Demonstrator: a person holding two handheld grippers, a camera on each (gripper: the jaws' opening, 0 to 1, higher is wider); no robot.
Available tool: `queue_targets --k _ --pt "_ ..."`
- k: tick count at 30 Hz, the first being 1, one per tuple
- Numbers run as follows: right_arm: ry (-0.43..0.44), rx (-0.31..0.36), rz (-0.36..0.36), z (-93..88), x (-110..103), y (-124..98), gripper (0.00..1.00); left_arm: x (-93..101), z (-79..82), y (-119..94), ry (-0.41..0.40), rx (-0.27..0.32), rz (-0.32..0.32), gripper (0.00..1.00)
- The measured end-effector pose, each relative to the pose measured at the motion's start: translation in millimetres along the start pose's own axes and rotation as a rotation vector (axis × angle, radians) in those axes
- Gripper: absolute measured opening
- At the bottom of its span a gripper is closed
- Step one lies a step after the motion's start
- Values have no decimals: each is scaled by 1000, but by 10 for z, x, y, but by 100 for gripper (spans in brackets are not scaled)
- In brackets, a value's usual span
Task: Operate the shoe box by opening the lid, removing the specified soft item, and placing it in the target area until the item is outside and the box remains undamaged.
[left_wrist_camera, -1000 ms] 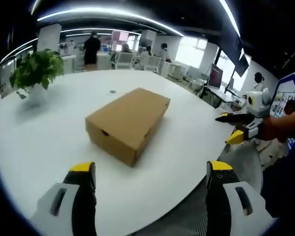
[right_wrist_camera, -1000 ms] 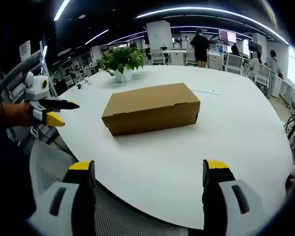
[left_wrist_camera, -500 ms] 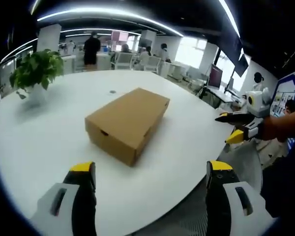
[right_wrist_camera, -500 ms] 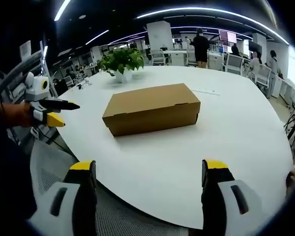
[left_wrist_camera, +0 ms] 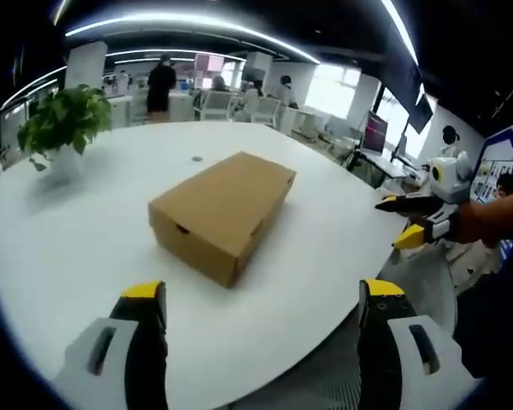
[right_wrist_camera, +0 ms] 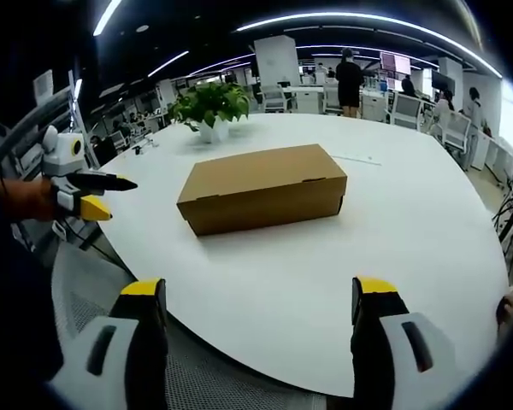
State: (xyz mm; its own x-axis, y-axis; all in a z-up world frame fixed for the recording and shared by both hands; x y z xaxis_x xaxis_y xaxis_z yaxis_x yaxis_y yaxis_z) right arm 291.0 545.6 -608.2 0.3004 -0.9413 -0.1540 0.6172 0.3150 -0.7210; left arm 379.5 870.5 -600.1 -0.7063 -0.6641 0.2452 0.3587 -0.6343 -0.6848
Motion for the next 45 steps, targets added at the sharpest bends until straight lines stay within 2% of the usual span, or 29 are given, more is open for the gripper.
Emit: queue_targets --k 27,36,45 --pt "5 -7 10 -4 30 53 83 -13 -14 45 -2 -14 4 95" --pt "-22 -1 7 194 146 161 83 -107 93 121 2 -15 19 93" --pt "-56 28 9 568 314 350 83 -295 299 231 9 0 43 93"
Point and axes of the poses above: the point that each gripper's makers call its tool centre point, and the gripper's own axes: y roughly forward along the fingers, x roughly to its right, z roughly out of its top, the point moved 10 cm from there along -y, roughly backward along the fingers, and after that the axes turned 10 degrees about -x, right-handed, at the moved point
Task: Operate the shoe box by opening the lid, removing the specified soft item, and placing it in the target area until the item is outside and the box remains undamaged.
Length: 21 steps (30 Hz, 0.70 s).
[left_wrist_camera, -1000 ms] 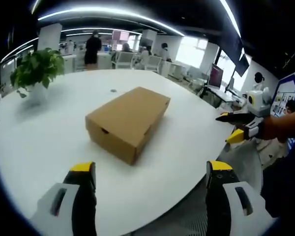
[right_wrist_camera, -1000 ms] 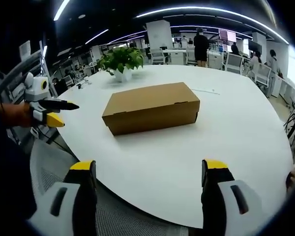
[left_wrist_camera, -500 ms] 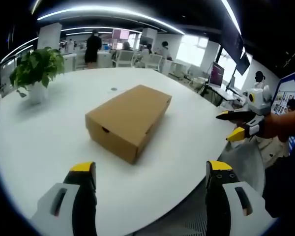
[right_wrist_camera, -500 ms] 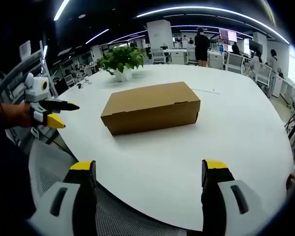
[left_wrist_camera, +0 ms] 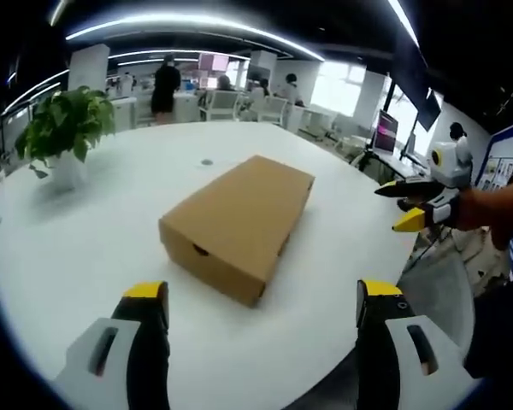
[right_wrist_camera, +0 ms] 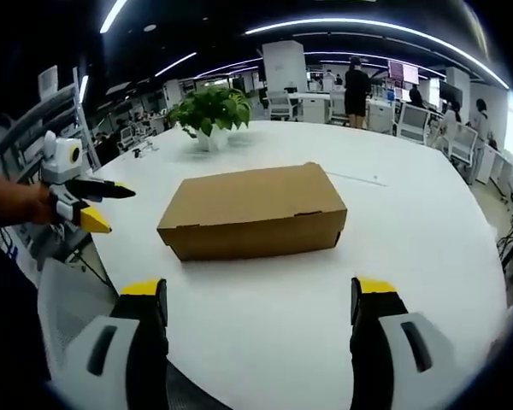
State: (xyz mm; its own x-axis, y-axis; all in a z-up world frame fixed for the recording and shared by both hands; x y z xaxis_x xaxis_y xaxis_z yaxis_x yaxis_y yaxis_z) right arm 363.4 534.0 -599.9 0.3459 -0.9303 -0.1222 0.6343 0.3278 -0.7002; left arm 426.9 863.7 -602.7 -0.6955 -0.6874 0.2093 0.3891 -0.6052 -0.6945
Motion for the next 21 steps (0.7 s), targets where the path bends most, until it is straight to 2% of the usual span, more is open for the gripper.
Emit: queue_targets --k 14,21 --pt "-3 1 -2 323 321 307 83 -155 199 185 9 -4 19 92" --pt "6 3 -8 501 508 494 82 -227 252 359 0 -15 21 90"
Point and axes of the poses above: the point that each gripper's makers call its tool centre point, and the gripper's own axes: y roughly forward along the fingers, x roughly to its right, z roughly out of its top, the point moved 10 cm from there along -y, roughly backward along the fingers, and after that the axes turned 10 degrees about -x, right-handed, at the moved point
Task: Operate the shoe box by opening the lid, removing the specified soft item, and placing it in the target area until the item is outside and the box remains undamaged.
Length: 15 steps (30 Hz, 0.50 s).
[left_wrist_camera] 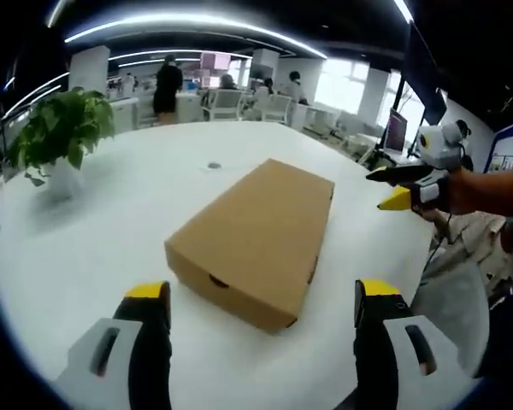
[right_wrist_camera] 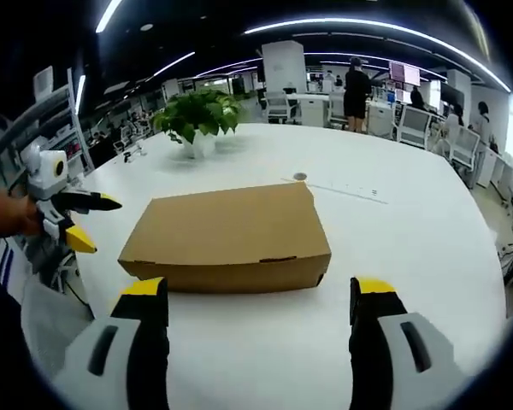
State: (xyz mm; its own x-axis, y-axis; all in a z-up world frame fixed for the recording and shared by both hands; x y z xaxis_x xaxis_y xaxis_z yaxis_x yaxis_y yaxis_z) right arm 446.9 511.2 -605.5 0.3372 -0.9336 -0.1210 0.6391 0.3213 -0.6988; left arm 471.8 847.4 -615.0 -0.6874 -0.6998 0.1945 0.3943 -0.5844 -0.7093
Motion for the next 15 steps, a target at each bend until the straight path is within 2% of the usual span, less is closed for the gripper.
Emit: queue_targets --k 5,11,15 --pt "-3 -2 1 103 110 153 82 -64 61 121 -14 -8 2 89" --pt "38 -17 5 176 267 390 80 -129 94 274 -47 -25 3 87" --pt "40 -73 -22 175 366 576 77 -156 118 379 -62 -38 -5 85"
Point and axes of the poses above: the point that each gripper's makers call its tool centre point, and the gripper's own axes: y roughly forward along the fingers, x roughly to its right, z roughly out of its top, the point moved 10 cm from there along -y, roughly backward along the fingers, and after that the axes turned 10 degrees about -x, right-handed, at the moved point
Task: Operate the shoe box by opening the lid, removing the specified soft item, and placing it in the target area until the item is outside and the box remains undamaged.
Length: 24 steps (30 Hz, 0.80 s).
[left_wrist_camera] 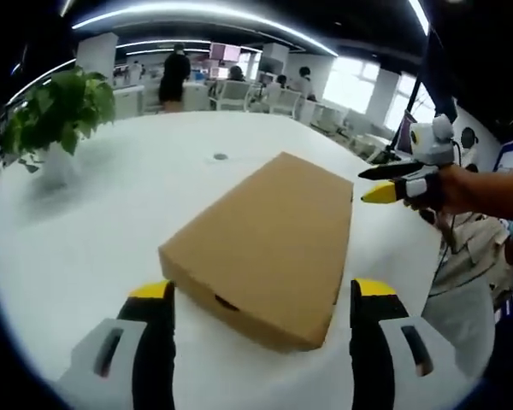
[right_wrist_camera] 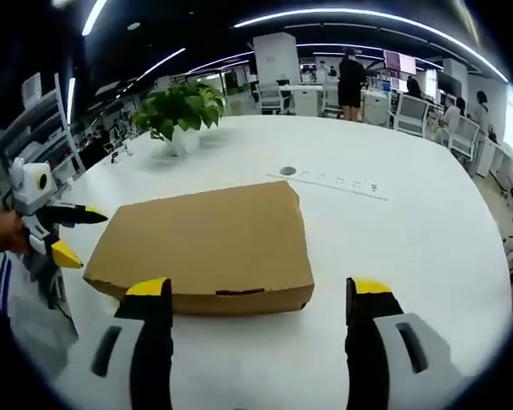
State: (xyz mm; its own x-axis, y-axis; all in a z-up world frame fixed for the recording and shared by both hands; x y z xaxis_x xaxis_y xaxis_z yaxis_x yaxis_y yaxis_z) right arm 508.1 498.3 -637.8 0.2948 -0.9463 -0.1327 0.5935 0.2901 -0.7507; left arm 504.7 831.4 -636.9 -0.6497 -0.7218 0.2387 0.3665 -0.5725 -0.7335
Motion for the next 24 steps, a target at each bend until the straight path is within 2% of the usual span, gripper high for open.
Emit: queue_targets --k 5,8,11,12,15,17,18,19,24 --pt "1 -21 9 79 37 152 75 -44 58 128 -28 -13 -4 83" --pt "7 -29 20 130 62 236 73 -97 52 175 -40 -31 24 81" --pt "14 -77 25 153 89 310 71 -123 16 205 -50 -45 34 77" --pt "49 -61 38 176 81 327 71 -124 8 219 -50 -47 36 77" --pt "28 -70 50 207 91 352 69 -112 7 242 -77 -45 42 78" --pt "28 -86 88 218 75 364 63 -131 18 275 -103 -44 42 79" --pt "24 -96 137 223 38 367 59 -128 18 281 -125 -37 42 79" --pt "20 -92 91 225 67 372 59 -131 15 287 -128 -37 43 80" --pt "5 -91 104 224 55 373 59 -131 -3 305 -145 -24 28 79"
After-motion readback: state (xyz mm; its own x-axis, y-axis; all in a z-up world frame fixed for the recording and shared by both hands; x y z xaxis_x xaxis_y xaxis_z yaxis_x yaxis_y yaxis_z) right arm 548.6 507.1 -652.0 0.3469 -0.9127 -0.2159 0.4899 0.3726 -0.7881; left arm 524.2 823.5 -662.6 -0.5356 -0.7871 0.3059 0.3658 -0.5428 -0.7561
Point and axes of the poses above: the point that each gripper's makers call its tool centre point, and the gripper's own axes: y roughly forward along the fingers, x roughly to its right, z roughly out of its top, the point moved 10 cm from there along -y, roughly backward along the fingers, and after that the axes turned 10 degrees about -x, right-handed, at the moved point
